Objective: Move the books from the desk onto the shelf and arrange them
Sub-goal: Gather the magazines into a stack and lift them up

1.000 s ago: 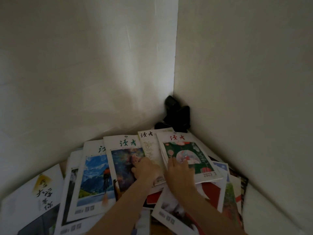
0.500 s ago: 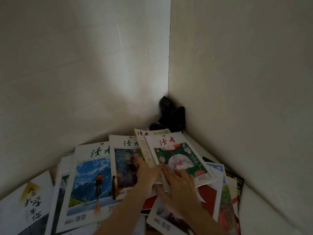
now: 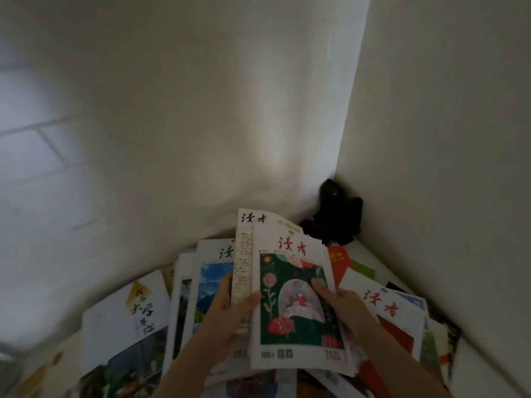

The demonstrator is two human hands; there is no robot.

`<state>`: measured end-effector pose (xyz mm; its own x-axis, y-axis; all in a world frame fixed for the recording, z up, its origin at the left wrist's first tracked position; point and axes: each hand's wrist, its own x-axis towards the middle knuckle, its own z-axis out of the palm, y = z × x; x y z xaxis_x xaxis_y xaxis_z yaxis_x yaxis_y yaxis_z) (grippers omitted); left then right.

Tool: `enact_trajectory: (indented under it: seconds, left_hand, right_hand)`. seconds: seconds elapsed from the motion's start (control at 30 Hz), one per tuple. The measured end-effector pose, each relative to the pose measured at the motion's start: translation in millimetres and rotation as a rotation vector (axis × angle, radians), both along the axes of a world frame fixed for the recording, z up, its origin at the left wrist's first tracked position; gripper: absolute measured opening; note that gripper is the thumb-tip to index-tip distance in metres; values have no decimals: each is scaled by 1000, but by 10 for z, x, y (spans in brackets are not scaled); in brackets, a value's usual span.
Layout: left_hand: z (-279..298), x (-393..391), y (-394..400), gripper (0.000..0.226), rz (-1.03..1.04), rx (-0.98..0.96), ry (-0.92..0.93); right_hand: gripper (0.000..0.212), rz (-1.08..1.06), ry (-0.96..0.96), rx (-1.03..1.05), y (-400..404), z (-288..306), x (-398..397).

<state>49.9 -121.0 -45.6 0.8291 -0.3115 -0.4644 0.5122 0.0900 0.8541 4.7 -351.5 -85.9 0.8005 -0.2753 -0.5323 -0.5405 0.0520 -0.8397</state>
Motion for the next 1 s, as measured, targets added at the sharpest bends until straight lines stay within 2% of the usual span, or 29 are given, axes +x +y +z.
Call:
enact_trajectory:
  seconds: [0.2,0.33,0.43,0.5,0.67,0.73,0.83,0.93,0.97,1.0]
  left_hand:
    - [-25,-105,652,62,-63,-11,121]
    - [-41,-183,738,44,-6,107,100]
    - [-56,-272,947,31,59,178,67]
    - [-42,-320,1101,23,89,230,66]
    - [-75,-310,1232,46,14,232,106]
    - [-124,-322,1256,43,48,256,59]
    - [-109,-345,1397,37,135,304,12]
    - [-68,-282,1702,42,225,354,4]
    - [-59,-261,1810,41,241,360,10]
    - [-61,-242,1909,41,249,368,17]
  right_hand:
    - [42,85,-73,-68,508,169,182]
    - [34,95,-58,-155,837,82,193]
    - [40,83,-67,-230,1093,7,130]
    - [37,79,-109,-327,1263,59,137]
    - [21,124,-128,-469,1546,101,200]
    - [11,156,-141,-487,1526,106,188]
    - [32,203,-211,-619,1233,5,180]
    - [107,388,-159,-784,911,-223,168]
    - [122,454,-122,-813,886,-266,164]
    - [125,503,-92,-827,915,-241,151]
